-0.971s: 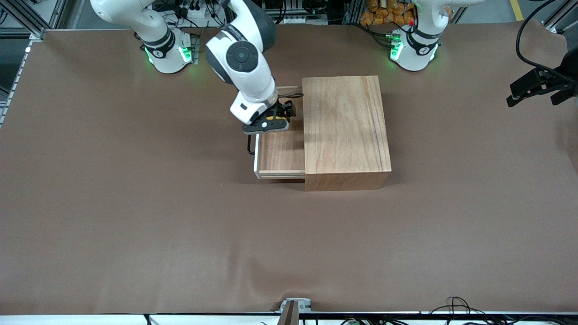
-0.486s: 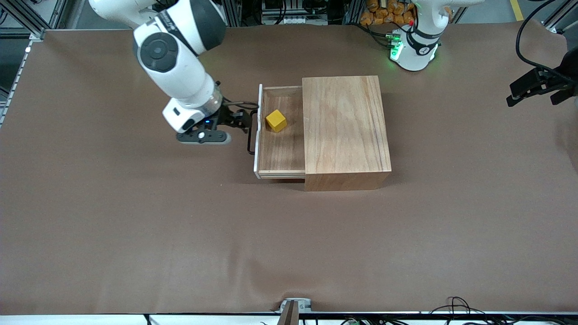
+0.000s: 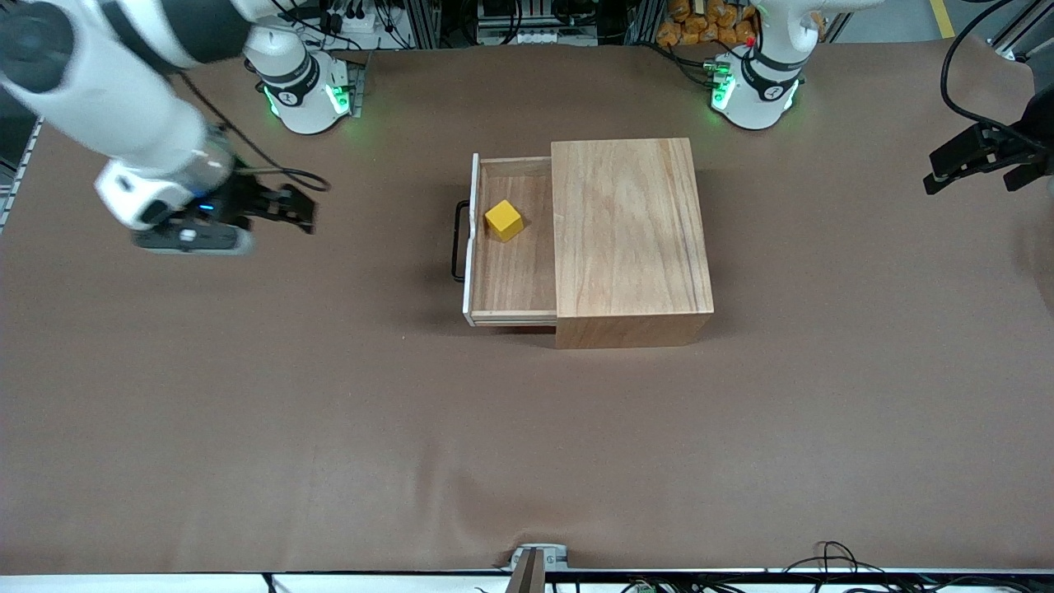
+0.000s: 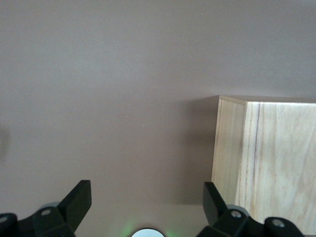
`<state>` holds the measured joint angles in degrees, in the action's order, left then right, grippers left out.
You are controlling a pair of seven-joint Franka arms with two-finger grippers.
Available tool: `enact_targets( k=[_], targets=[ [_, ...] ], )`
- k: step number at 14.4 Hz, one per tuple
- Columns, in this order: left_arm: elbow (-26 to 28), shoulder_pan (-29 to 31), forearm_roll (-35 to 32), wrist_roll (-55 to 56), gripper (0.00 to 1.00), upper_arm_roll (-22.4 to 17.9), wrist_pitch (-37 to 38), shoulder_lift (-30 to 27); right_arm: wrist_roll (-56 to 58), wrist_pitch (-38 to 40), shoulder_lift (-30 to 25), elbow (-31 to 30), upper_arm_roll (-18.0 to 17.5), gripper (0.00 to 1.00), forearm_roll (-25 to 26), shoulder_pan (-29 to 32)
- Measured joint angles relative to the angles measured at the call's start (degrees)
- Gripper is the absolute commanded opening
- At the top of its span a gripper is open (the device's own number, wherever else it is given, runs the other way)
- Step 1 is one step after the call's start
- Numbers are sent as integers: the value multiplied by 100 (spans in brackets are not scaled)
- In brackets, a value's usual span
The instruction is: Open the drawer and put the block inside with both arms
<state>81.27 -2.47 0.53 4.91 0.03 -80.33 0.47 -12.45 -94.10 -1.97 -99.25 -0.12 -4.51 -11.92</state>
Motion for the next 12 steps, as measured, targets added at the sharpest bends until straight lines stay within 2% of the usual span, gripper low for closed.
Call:
enact_targets(
  k=[3,6,9,12],
  targets=[
    [0,-2,0,0,100,-2,1,0,1207,511,-210,94,29,100,1,861],
    [1,-3,0,0,100,-4,2,0,1503,1124,-231,541,47,100,4,1434],
    [1,-3,0,0,100,-4,11,0,1508,1517,-243,871,75,100,9,1737],
    [1,-3,0,0,100,-4,34,0,1511,1596,-275,953,88,100,9,1807]
  ],
)
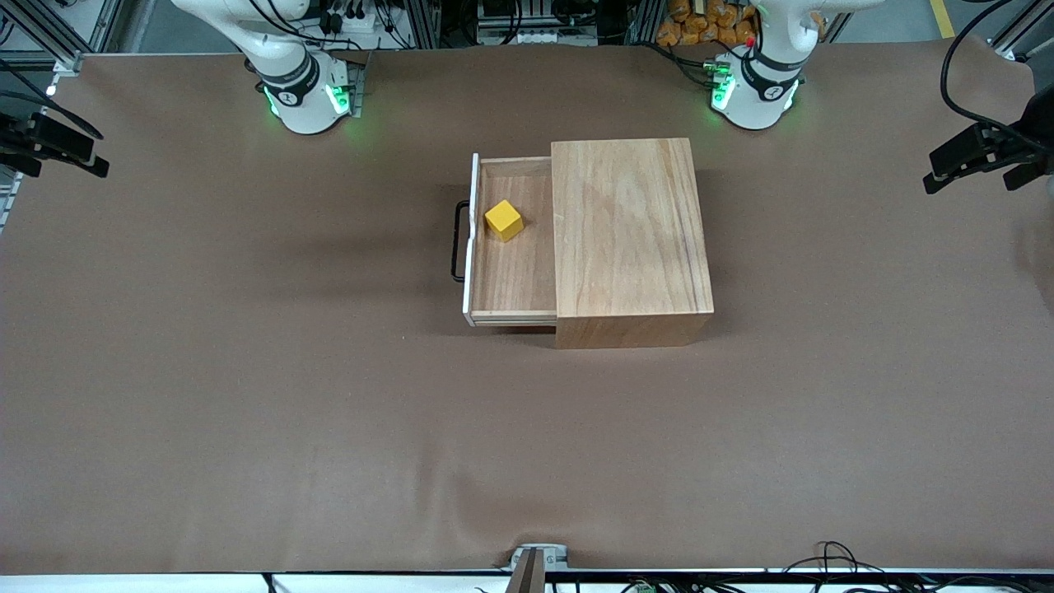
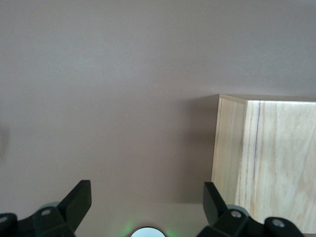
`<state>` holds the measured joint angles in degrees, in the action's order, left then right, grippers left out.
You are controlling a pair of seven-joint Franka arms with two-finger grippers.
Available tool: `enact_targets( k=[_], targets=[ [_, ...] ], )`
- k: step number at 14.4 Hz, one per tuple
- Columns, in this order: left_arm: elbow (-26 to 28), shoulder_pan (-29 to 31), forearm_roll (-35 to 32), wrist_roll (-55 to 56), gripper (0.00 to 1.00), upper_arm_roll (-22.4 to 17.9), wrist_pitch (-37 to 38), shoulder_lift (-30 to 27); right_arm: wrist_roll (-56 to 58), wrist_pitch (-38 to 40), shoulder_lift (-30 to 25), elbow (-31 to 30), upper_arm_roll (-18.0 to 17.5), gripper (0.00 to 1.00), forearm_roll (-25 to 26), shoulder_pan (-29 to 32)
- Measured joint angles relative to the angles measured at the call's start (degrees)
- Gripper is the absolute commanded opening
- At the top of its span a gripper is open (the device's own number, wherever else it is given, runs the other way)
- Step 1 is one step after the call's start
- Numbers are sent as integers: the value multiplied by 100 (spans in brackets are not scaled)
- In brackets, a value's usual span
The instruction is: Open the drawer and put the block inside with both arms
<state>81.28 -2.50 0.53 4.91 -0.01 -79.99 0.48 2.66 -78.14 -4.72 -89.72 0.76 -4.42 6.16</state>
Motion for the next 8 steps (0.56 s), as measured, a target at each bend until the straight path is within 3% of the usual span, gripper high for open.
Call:
enact_targets(
  k=[8],
  targets=[
    [0,0,0,0,100,0,13,0,-74,122,-4,3,-66,100,231,0]
  ],
)
